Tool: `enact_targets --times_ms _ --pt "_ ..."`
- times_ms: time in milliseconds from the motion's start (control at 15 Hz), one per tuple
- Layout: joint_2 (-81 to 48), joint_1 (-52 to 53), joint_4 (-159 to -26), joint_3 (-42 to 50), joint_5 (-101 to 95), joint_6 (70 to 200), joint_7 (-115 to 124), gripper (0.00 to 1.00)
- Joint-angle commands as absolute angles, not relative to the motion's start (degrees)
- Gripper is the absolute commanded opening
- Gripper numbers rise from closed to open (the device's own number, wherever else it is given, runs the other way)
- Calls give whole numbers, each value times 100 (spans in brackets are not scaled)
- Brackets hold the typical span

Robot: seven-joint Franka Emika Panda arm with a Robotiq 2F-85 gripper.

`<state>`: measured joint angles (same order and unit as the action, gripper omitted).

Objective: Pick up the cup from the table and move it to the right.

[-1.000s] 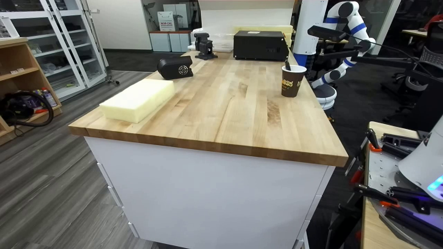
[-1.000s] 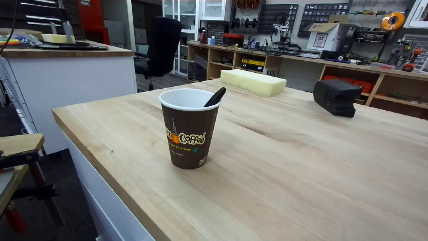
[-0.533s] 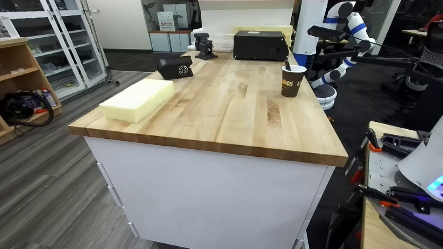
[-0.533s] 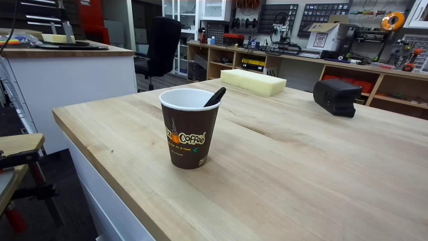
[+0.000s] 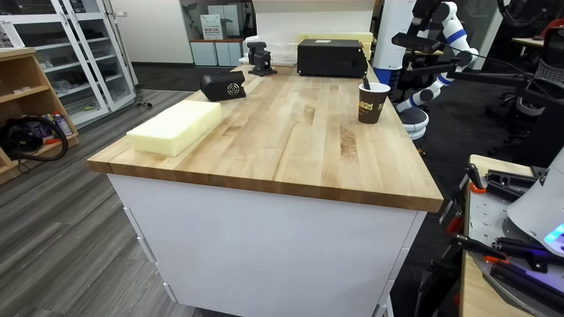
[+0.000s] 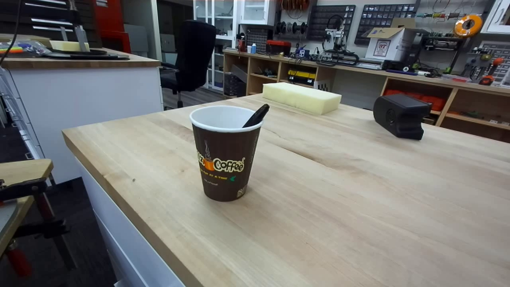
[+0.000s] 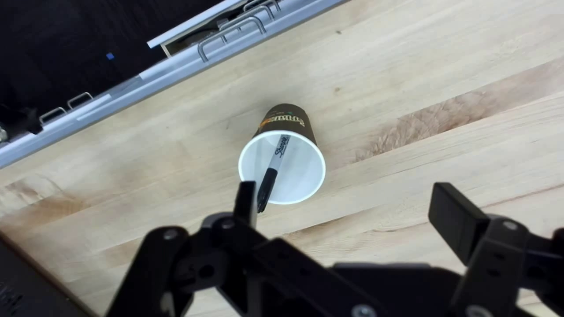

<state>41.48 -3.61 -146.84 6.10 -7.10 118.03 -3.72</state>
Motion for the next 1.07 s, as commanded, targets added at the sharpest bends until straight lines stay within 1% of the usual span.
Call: enact_targets --times_ms 0,267,1000 --pt "3489 -208 -14597 913 -320 12381 -822 100" --pt "2940 -160 -14541 1098 209 12633 -1291 100" --pt "1974 -193 -14413 1255 1141 12665 -2273 100"
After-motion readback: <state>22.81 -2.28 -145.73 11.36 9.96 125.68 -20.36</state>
